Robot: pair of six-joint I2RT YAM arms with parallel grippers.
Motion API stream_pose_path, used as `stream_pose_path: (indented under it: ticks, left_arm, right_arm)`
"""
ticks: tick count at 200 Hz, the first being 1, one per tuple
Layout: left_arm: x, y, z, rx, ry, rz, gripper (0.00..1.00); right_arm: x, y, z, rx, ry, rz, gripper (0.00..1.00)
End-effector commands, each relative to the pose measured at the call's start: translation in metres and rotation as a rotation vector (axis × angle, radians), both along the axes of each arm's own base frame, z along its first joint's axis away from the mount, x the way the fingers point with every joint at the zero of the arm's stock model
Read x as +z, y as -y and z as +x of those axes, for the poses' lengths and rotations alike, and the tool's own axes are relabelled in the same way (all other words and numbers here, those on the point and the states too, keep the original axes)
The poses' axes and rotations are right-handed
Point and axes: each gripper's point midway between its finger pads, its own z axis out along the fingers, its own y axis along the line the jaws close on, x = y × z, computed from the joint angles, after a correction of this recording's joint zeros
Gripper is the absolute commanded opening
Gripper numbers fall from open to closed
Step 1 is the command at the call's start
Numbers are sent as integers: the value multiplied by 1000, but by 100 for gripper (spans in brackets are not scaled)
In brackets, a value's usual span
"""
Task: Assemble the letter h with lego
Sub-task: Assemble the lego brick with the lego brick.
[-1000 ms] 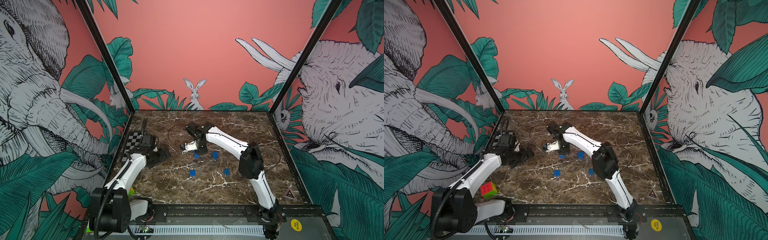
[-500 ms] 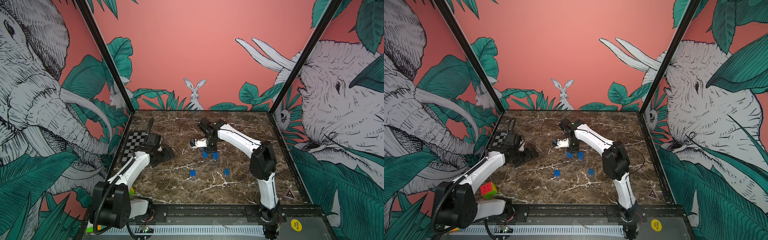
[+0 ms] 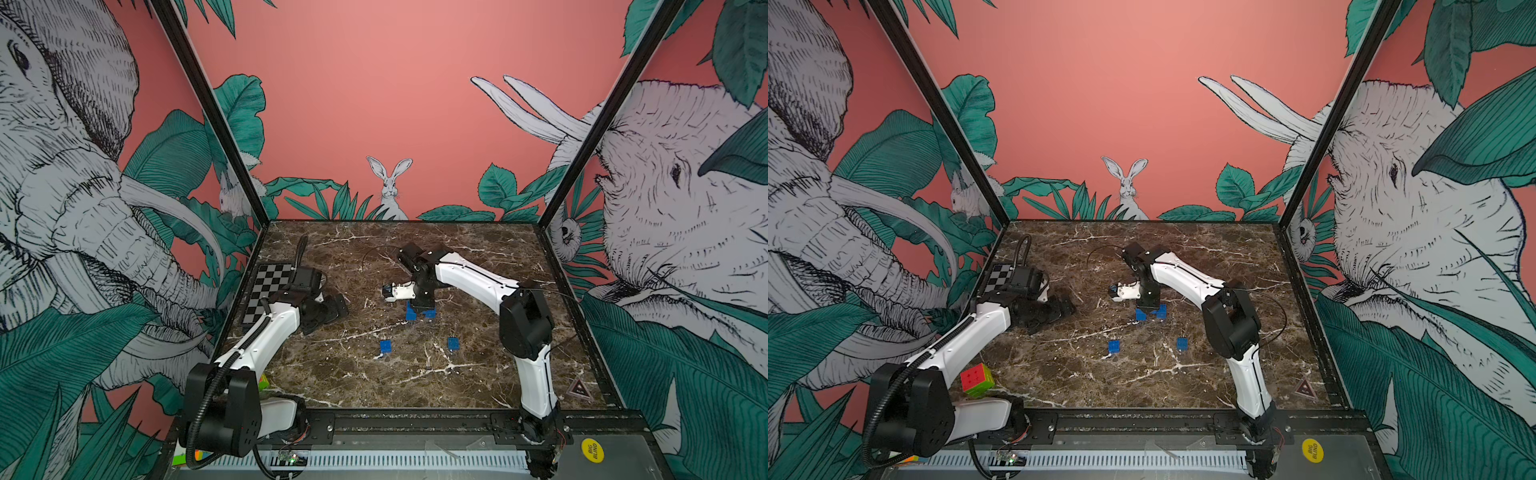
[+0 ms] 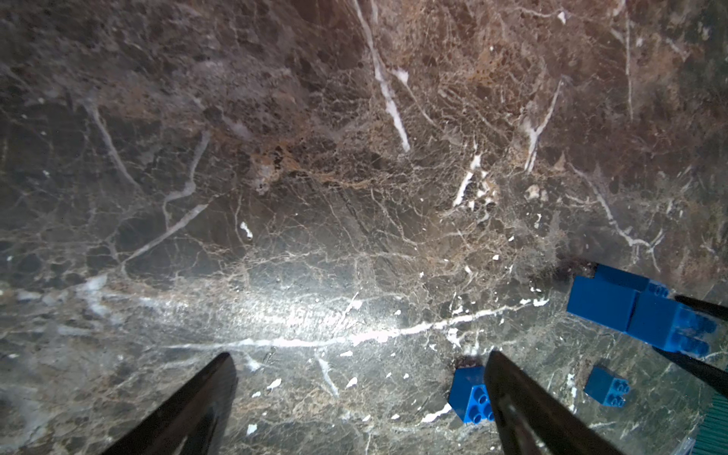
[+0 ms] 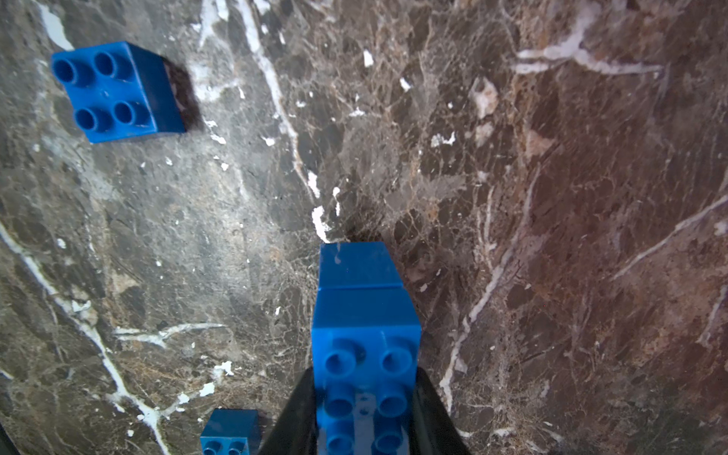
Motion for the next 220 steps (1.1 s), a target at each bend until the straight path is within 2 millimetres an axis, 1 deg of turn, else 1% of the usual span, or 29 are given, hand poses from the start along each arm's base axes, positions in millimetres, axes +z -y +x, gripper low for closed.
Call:
stream_pose_path:
  ticks: [1, 19, 51, 83, 124, 147, 181, 220]
  left_arm:
    - [10, 0, 4, 7, 32, 1, 99]
    - [9, -1, 4, 9, 33, 6, 99]
    - [7, 0, 5, 10, 29, 6, 99]
    - [6, -1, 5, 12, 29, 10, 99]
    - [6, -1, 3, 13, 28, 13, 99]
    - [5, -1, 3, 17, 24, 13, 99]
    - [7, -1, 4, 18, 28, 17, 99]
    - [7, -1, 4, 16, 28, 19, 99]
  right_arm:
    - [5, 4, 1, -3, 3, 16, 0]
    - [3, 7, 1, -4, -2, 5, 0]
    - [8, 7, 3, -2, 10, 25, 0]
    - [4, 10, 3, 9, -1, 16, 0]
    - [3, 16, 5, 13, -7, 10, 0]
    - [4, 16, 5, 16, -17, 24, 0]
    - [-3, 19, 4, 24, -29, 8, 0]
    - [-7, 17, 2, 32, -50, 13, 0]
